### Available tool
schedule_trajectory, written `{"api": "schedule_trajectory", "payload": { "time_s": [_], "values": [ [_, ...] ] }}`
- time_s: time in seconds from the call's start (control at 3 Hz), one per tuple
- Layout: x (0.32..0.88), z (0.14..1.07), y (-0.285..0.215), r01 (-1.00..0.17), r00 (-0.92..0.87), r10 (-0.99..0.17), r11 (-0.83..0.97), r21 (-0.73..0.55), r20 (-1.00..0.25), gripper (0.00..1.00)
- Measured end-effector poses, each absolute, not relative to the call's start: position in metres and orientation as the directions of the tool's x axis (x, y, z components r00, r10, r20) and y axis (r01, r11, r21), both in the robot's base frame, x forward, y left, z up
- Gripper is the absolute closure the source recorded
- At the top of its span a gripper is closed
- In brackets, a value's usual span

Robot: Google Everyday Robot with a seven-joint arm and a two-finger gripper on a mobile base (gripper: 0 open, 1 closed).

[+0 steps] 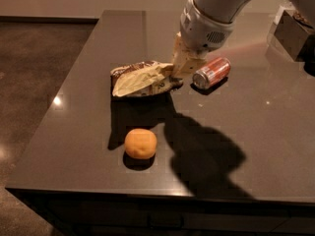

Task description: Move brown chip bag near orange

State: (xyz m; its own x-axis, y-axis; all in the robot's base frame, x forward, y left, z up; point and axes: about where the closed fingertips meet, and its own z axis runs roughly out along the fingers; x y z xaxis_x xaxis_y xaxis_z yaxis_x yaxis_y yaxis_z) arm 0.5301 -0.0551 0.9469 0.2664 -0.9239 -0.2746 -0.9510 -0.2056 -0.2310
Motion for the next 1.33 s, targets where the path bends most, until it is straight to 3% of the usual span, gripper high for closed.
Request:
{"api": "schedule_trajectory", "payload": {
  "time_s": [0.67, 1.0, 1.33],
  "values": [
    [0.5288, 0.9403, -0.0633, -0.955, 0.259, -0.924, -0.202, -0.217, -0.28, 0.15],
    [0.53, 0.9402, -0.0614, -0.954, 0.261, -0.923, -0.202, -0.223, -0.281, 0.0],
    [0.5301, 0.9402, -0.0613, -0.954, 0.261, -0.923, -0.202, -0.223, -0.282, 0.0]
  ]
}}
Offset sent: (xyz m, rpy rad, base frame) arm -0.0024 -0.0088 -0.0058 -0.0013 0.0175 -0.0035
